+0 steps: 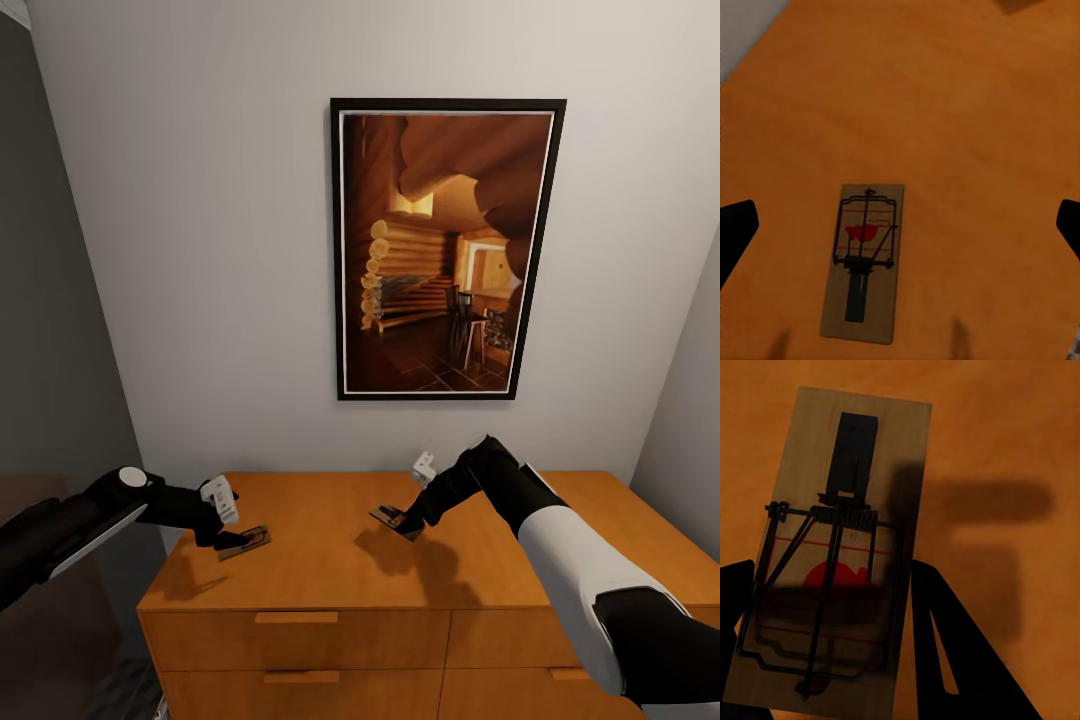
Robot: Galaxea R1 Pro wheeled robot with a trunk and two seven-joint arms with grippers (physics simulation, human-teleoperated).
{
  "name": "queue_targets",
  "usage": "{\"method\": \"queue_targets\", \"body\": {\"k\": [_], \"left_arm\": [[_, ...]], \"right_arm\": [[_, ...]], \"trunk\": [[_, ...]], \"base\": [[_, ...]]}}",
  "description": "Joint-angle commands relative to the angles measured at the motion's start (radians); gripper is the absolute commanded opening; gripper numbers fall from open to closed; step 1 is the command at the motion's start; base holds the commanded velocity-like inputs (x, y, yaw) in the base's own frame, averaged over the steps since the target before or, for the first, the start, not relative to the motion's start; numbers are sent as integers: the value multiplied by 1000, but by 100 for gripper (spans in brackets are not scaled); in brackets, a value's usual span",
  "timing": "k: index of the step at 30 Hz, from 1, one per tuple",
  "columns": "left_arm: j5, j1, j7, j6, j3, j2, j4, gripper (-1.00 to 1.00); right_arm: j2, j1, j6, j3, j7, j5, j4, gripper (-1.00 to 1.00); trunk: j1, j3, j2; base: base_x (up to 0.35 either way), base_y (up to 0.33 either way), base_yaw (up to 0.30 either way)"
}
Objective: Take the four mousetraps from the cabinet in the bathroom and place them on the bathroom floor. Make sure all four end up on the same floor surface, and ensure that at least two of them are either under or directly next to the same bathroom sink.
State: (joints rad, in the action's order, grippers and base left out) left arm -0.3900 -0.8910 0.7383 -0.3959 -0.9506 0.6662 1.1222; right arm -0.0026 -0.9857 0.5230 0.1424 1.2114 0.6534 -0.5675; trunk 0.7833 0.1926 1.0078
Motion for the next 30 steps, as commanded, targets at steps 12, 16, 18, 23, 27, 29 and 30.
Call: {"method": "queue_targets", "body": {"k": [12, 16, 18, 23, 27, 29, 30], "left_arm": [[-10, -2, -5, -6, -3, 1, -5, 100], [-10, -2, -7, -5, -5, 0, -5, 100], [-10, -2, -8, -5, -5, 0, -5, 100], [-10, -2, -8, -5, -5, 0, -5, 100], [-10, -2, -8, -5, -5, 0, -5, 100], [-10, -2, -8, -6, -5, 0, -6, 100], [-10, -2, -8, -6, -5, 0, -6, 100]], "right_arm": [[0, -1, 14, 2, 5, 0, -1, -100], [0, -1, 14, 2, 5, 0, -1, -100], [0, -1, 14, 2, 5, 0, -1, -100], [0, -1, 14, 2, 5, 0, -1, -100], [0, -1, 14, 2, 5, 0, -1, -100], [0, -1, 14, 2, 5, 0, -1, -100], [0, -1, 14, 2, 5, 0, -1, -100]], "trunk": [[0, 2, 1], [0, 2, 1], [0, 2, 1], [0, 2, 1], [0, 2, 1], [0, 2, 1], [0, 2, 1]], "base": [[0, 0, 0], [0, 0, 0], [0, 0, 0], [-3, 5, 0], [-59, 134, 0], [-48, 99, 0], [-30, 62, 0]]}}
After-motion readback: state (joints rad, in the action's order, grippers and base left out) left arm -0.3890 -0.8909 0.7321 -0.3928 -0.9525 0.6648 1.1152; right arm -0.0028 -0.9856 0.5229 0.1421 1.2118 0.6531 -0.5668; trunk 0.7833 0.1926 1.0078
